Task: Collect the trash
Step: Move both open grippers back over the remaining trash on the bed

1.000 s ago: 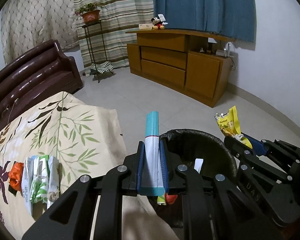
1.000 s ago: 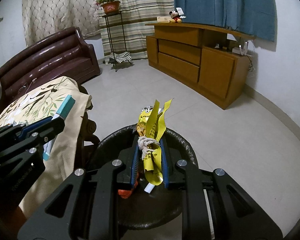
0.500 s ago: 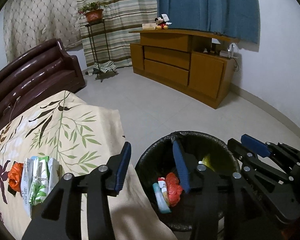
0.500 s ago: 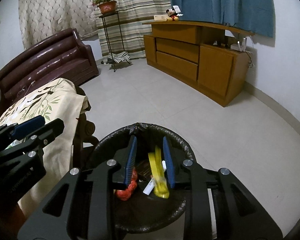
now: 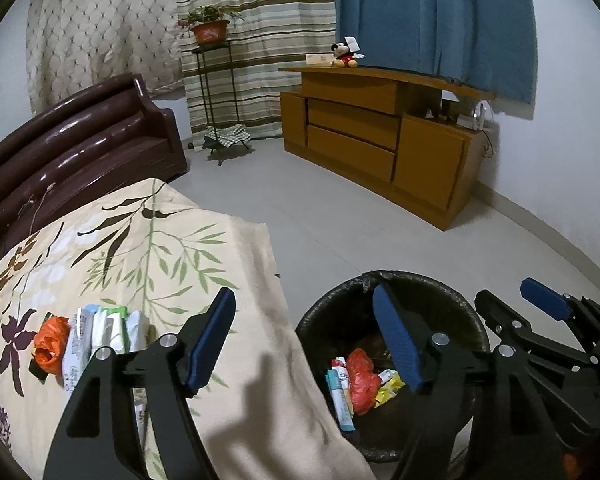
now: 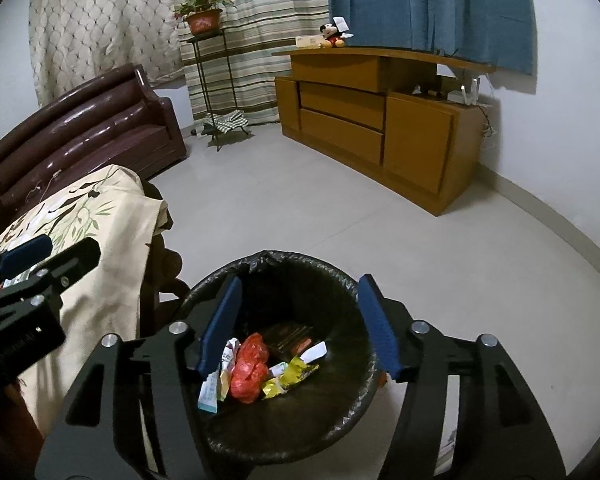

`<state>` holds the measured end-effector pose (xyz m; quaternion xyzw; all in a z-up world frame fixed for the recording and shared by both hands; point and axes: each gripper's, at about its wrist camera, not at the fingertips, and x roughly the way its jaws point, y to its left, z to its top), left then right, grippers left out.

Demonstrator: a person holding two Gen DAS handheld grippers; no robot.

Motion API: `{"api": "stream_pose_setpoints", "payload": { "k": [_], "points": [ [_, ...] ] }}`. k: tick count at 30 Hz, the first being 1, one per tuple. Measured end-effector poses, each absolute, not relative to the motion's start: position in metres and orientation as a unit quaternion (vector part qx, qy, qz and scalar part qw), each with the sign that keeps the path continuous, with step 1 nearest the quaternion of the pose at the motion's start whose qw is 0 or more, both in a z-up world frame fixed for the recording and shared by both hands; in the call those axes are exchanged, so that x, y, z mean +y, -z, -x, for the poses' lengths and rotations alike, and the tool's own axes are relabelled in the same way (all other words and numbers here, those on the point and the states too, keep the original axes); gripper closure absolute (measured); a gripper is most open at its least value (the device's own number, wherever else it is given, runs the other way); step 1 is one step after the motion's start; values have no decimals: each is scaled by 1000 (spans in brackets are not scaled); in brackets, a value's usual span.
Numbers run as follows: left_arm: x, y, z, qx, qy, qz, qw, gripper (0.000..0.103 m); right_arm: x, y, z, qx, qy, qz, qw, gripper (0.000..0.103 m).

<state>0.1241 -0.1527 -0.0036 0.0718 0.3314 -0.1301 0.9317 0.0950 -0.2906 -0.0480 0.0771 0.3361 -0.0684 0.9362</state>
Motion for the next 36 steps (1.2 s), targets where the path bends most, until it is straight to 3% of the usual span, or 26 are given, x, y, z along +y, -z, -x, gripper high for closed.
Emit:
{"api": "stream_pose_setpoints", "payload": {
  "k": [13, 36],
  "points": [
    [-101, -5, -111, 330, 89, -56, 938, 30, -252, 42, -90, 340, 46, -55, 938, 26],
    [45, -4, -89, 347, -34, -1, 937, 30, -135, 18, -93, 346, -37, -13, 937, 14]
  ]
}}
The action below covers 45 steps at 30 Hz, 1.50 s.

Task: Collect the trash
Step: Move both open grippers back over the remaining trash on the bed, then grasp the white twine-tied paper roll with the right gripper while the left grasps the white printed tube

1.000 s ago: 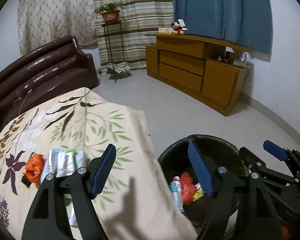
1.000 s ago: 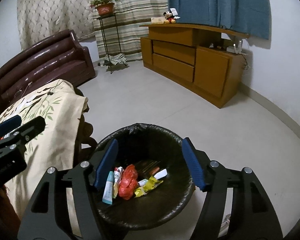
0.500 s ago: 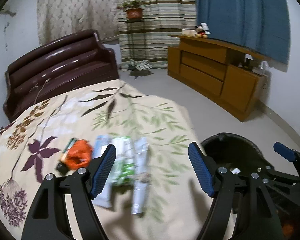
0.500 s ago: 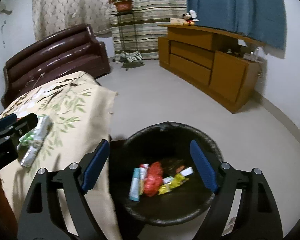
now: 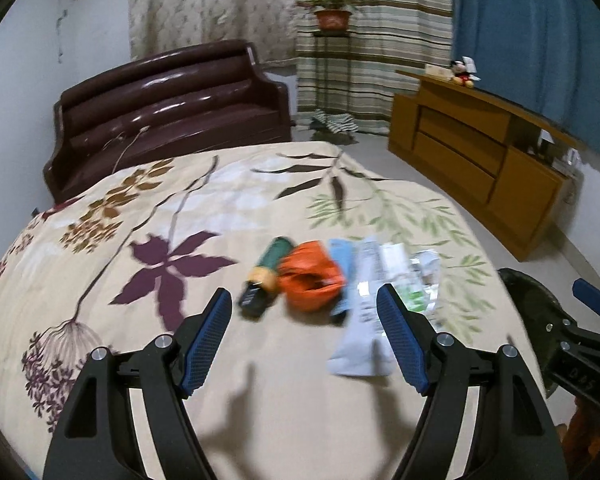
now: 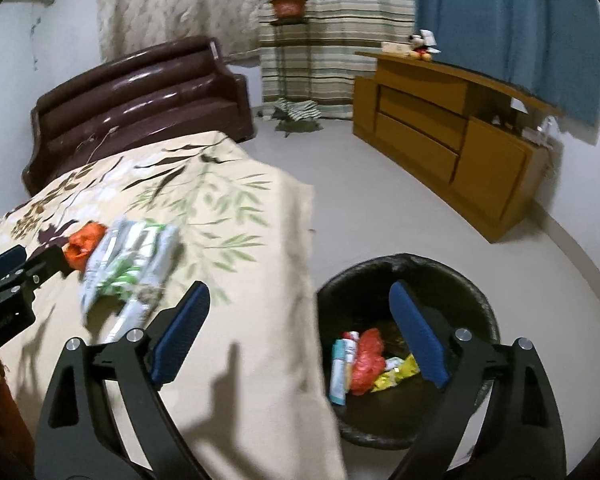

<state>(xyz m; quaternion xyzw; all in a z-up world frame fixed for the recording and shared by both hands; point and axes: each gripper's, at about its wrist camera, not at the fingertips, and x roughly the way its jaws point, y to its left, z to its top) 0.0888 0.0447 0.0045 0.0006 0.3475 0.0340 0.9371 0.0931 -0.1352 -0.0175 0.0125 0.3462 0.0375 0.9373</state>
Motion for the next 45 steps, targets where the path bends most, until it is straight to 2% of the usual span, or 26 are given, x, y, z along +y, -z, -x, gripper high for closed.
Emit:
{"api": "stream_pose_setpoints", "payload": {
  "k": [7, 11, 27, 28, 29, 30, 45],
  "points": [
    [80, -2, -81, 349, -59, 16, 935, 30, -100, 14, -100, 361, -60, -14, 931, 16],
    [98, 1, -79, 353, -70, 24, 933, 30, -84, 17, -104, 374, -66, -7, 925, 27],
    [130, 11, -76, 366, -80, 53, 926, 30, -44, 38, -128, 427, -84, 12, 900, 56],
    [129, 11, -76, 366, -79, 53, 926, 30, -44, 37, -127, 427, -87, 10, 900, 63],
    [129, 11, -76, 366, -78, 53, 926, 30, -45, 37, -127, 427, -91, 6, 899, 74],
    [129, 12, -76, 367, -77, 54, 926, 30, -46, 38, -128, 432, -96, 2, 897, 77],
    [91, 2, -83, 362, -36, 41, 931, 30, -66, 31, -114, 414, -90, 7, 906, 80]
  ]
}}
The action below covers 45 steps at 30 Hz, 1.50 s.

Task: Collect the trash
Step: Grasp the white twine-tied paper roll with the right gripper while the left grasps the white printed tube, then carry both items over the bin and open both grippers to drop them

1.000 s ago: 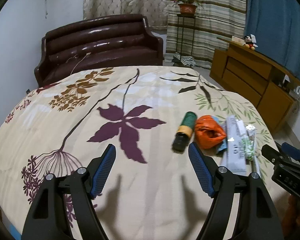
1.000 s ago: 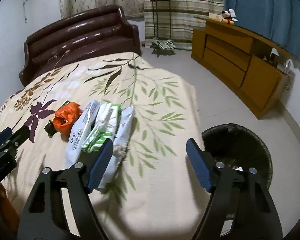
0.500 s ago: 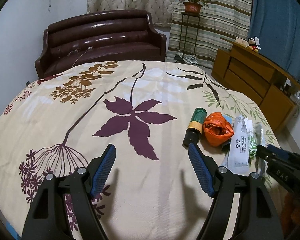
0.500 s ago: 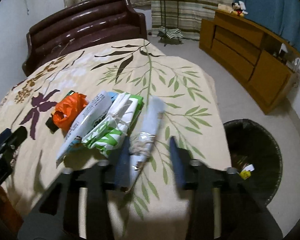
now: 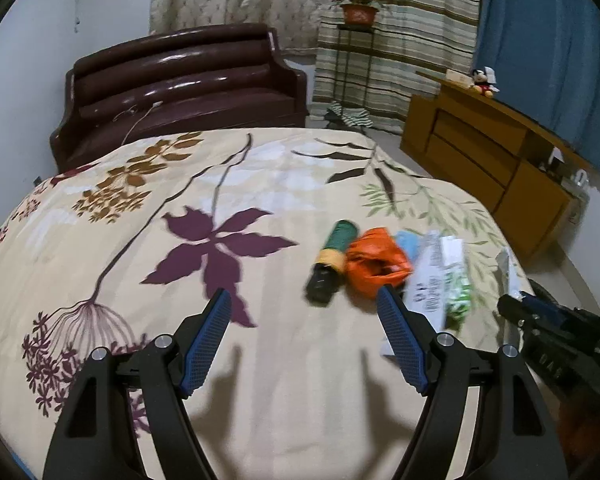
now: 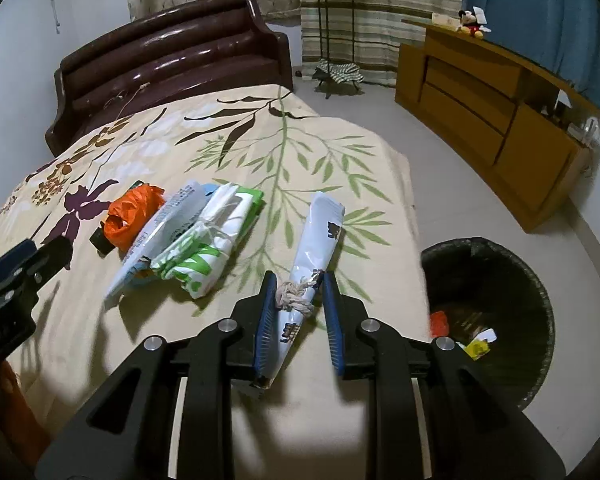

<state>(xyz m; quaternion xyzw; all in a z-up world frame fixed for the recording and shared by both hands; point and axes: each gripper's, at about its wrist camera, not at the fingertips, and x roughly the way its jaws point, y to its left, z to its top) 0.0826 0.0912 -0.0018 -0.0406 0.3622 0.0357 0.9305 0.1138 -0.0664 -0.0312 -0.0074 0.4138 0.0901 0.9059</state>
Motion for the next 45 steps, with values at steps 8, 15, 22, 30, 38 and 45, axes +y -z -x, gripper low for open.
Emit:
{"api": "stream_pose_setpoints", "payload": {
  "k": [8, 15, 22, 30, 38, 45],
  "points": [
    [58, -2, -96, 363, -7, 21, 932, 30, -89, 30, -107, 408, -84, -6, 909, 80],
    [38, 4, -108, 369, 6, -1, 929, 30, -100, 32, -107, 408, -88, -19, 908, 80],
    [31, 15, -112, 384, 15, -15, 923, 40, -102, 33, -108, 410, -92, -25, 907, 80],
    [31, 20, -109, 397, 42, -2, 917, 71, -103, 34, -108, 411, -93, -26, 906, 80],
    [32, 18, -103, 399, 54, 3, 915, 77, -103, 34, -108, 411, -93, -26, 907, 80],
    [38, 9, -92, 387, 51, 15, 921, 78, -104, 31, -105, 406, -92, -24, 909, 80]
  ]
}}
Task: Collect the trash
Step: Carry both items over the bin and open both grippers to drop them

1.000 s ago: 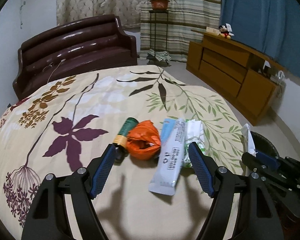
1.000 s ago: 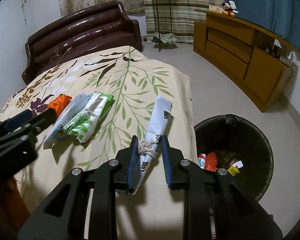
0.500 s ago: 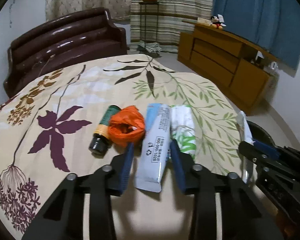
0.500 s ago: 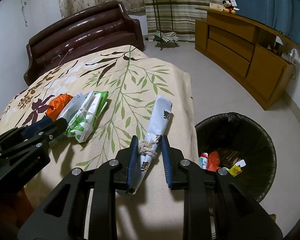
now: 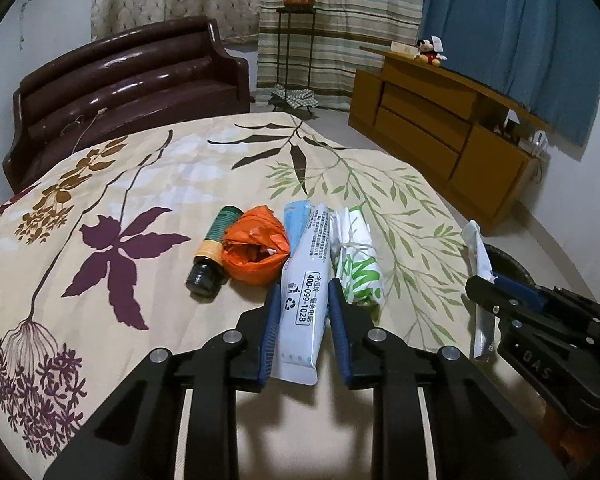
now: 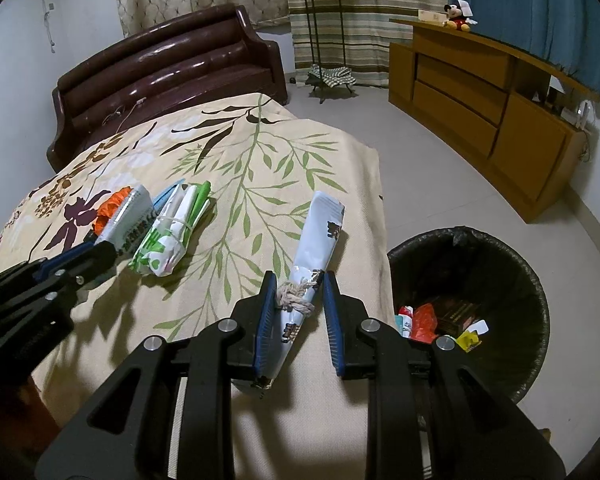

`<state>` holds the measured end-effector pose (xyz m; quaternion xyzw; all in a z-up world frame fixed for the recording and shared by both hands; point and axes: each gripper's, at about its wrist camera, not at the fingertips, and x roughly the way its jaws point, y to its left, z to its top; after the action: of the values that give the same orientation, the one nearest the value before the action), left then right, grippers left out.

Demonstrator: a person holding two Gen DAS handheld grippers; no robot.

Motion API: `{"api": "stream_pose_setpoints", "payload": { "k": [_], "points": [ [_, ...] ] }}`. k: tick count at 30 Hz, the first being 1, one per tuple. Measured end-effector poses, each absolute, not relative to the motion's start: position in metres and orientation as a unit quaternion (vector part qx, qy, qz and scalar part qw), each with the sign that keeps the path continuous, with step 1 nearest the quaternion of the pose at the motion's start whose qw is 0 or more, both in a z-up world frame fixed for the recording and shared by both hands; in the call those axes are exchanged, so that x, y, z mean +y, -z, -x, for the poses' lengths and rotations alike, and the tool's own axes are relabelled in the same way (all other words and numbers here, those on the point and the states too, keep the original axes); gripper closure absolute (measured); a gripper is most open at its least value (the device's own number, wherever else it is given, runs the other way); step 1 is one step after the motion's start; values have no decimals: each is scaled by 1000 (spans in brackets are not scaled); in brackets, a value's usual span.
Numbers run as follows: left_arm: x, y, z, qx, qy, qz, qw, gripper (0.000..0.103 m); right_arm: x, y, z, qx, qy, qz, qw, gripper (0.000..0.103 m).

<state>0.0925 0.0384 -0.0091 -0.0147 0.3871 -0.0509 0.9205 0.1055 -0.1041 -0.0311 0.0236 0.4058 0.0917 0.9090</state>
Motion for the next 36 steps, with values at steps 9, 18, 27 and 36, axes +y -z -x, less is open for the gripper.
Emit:
{"api": "stream_pose_setpoints", "payload": {
  "k": [9, 18, 27, 36],
  "points": [
    [35, -4, -78, 367, 58, 24, 928, 78, -108, 18, -94, 384, -83, -14, 919, 80],
    [5, -13, -76, 351, 88, 14, 932, 78, -140, 10, -81, 372, -47, -10, 927, 80],
    [-45, -12, -83, 342, 138, -1, 929, 78, -187, 11, -78, 371, -1, -14, 929, 80],
    [-93, 0, -94, 345, 167, -25, 923, 78, -218, 21, -82, 378, 23, -15, 925, 80]
  ]
}}
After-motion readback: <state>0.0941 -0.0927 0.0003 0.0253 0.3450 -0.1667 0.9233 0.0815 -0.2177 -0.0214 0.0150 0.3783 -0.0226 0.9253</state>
